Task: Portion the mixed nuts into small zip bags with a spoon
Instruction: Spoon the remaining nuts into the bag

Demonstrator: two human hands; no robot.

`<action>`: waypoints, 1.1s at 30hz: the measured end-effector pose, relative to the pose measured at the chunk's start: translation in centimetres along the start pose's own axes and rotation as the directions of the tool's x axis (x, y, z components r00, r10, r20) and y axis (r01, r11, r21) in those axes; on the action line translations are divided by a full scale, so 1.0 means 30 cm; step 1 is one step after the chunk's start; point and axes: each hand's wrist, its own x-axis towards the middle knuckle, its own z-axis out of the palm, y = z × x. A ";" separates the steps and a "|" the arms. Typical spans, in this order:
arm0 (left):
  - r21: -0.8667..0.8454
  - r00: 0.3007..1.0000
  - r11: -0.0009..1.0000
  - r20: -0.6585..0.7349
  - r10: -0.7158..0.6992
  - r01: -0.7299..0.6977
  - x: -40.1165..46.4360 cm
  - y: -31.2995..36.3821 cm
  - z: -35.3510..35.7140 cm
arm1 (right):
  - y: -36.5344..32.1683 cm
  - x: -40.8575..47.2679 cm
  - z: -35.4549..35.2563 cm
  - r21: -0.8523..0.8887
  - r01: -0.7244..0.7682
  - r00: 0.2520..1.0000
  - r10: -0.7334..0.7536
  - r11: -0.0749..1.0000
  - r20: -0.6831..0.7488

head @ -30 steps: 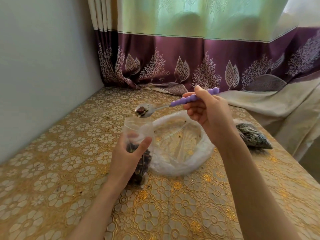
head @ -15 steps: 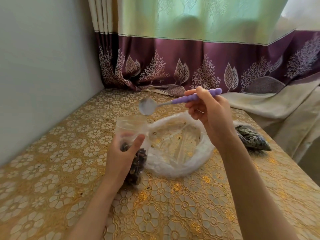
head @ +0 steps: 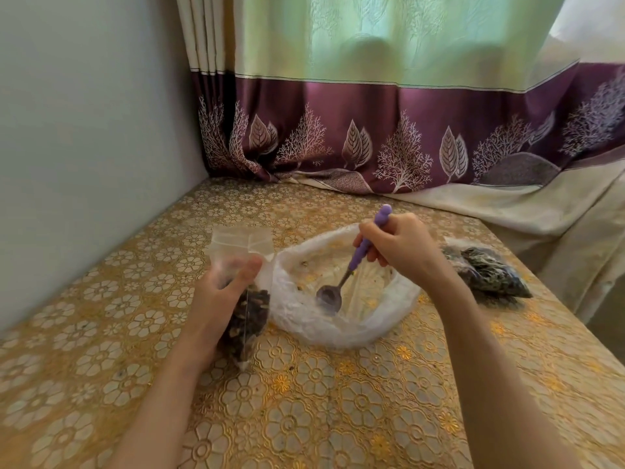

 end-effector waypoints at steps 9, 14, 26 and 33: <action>0.008 1.000 1.000 -0.019 0.010 -0.010 0.025 0.039 -0.085 | -0.073 -0.028 0.108 0.176 0.067 0.991 -0.087 0.982 0.104; 0.094 0.993 0.995 -0.105 0.047 -0.037 0.044 0.081 -0.163 | -0.107 -0.058 0.217 0.393 0.047 0.985 -0.109 0.918 0.137; 0.428 0.997 0.901 -0.058 -0.050 0.070 0.086 0.019 -0.285 | -0.057 -0.058 0.309 0.379 0.038 0.999 -0.021 0.925 -0.049; 0.470 1.000 0.882 -0.010 -0.025 0.026 0.091 -0.015 -0.270 | -0.026 -0.054 0.338 0.284 0.027 0.994 0.006 0.958 -0.113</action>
